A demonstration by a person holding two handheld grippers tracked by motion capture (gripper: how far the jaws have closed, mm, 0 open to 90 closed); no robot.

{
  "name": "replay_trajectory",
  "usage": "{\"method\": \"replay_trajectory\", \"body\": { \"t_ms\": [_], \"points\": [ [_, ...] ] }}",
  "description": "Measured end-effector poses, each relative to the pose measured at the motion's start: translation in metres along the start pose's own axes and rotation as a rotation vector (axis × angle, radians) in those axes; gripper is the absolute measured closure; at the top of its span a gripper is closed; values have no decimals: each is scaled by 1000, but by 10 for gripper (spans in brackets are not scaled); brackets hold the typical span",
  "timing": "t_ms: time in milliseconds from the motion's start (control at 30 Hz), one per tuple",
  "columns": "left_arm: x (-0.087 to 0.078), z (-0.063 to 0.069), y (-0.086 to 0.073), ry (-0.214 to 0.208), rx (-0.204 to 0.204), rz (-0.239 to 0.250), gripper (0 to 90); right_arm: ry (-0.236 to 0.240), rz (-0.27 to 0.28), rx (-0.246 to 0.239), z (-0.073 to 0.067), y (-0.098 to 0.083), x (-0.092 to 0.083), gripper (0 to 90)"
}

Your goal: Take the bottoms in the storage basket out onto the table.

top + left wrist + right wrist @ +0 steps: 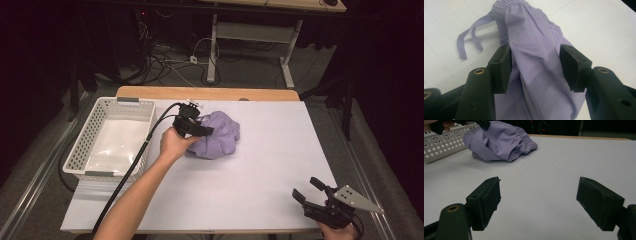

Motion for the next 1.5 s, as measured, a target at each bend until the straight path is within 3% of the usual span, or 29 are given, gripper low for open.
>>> {"method": "replay_trajectory", "body": {
  "t_ms": [267,1500],
  "points": [
    [-11,4,5,-11,6,18,436,0,-1,-1,0,0,0,202],
    [-49,-3,21,-8,21,71,436,-2,-2,3,1,0,-1,202]
  ]
}}
Point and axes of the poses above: each handheld gripper's, and its own axes: x roughly forward along the jaws, y roughly out of its top, z roughly to its right, the point moved 9 cm from there along x, roughly forward along the jaws, and after that the axes turned 4 degrees about -y, right-handed, at the moved point
